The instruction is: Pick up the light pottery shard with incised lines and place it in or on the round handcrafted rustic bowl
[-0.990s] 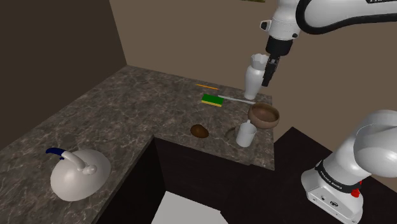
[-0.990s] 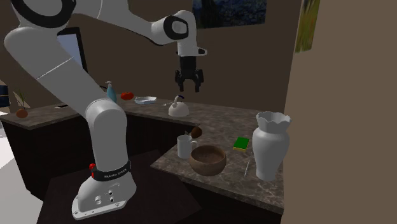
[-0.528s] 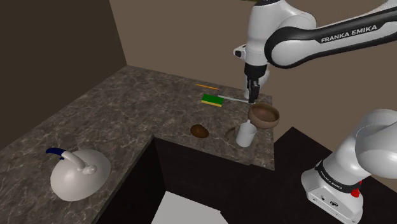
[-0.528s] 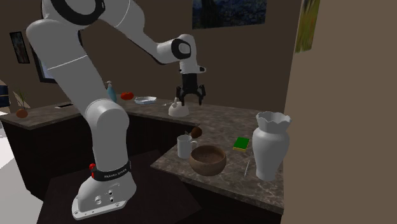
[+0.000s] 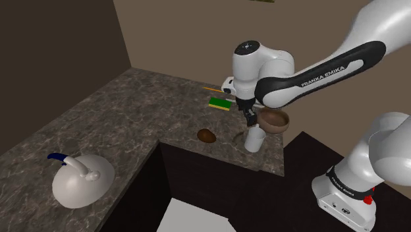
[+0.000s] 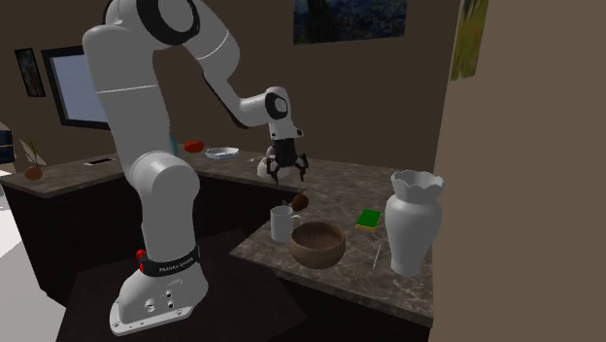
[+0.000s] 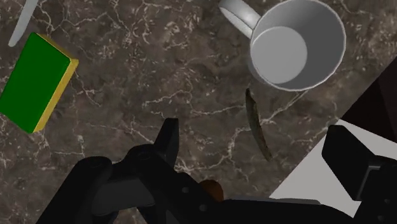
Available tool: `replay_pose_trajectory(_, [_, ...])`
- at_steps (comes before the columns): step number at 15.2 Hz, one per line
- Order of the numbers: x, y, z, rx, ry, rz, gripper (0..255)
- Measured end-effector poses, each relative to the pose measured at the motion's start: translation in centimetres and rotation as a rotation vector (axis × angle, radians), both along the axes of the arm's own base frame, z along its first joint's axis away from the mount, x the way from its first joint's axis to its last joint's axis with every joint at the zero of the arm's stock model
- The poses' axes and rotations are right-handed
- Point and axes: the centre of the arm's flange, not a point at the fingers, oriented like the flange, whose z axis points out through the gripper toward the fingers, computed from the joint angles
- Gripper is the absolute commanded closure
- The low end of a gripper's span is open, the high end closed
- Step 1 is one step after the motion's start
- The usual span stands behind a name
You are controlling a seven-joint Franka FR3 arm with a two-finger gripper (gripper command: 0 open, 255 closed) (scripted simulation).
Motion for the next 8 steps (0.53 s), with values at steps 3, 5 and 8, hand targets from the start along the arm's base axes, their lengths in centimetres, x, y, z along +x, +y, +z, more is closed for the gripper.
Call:
replay_pose_trajectory(3, [-0.3, 2.3, -3.7, -0.041, 0.026, 0.144, 0])
replay_pose_trajectory(5, [-1.1, 3.4, -6.4, -0.069, 0.044, 0.240, 0])
replay_pose_trajectory(8, [-1.2, 3.5, -8.4, -0.082, 0.052, 0.290, 0])
